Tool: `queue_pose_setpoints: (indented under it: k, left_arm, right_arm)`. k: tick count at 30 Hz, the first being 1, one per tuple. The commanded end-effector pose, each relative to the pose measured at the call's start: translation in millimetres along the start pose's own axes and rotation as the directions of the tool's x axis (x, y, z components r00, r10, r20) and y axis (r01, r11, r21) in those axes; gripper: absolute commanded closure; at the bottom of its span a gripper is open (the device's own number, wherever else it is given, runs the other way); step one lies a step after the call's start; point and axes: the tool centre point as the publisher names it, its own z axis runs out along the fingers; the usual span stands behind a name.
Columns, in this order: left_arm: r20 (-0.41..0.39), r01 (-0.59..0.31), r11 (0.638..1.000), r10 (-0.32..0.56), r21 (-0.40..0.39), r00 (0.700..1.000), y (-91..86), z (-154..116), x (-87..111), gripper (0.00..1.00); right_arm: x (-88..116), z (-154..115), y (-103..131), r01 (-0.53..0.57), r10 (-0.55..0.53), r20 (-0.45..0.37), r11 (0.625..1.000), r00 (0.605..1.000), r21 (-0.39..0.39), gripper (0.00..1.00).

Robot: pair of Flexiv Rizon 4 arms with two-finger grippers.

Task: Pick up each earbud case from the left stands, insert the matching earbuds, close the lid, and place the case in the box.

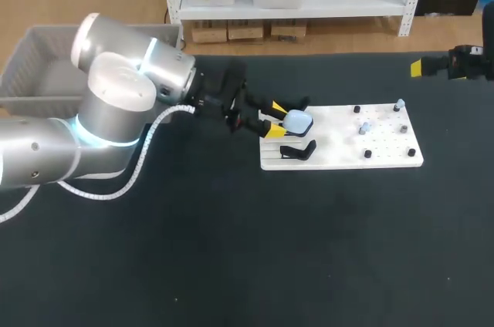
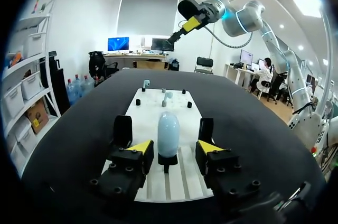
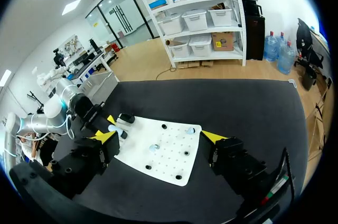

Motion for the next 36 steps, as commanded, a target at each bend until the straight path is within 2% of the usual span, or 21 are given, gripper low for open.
queue_pose_setpoints:
  k: [1,12,36]
  left_arm:
    - [-0.009,0.004,1.000,-0.004,0.010,1.000,6.0,4,0.6,0.50]
    - [-0.017,0.006,1.000,-0.006,0.015,1.000,12.3,11,-2.4,0.47]
    - [-0.007,0.005,0.999,-0.005,0.035,1.000,14.4,22,-1.9,0.62]
  right_arm:
    - [0,0,0,0.000,0.000,-0.001,1.000,1.000,0.001,0.00]
    - [0,0,0,0.000,0.000,-0.001,1.000,1.000,0.001,0.00]
    - [0,0,0,0.000,0.000,-0.001,1.000,1.000,0.001,0.00]
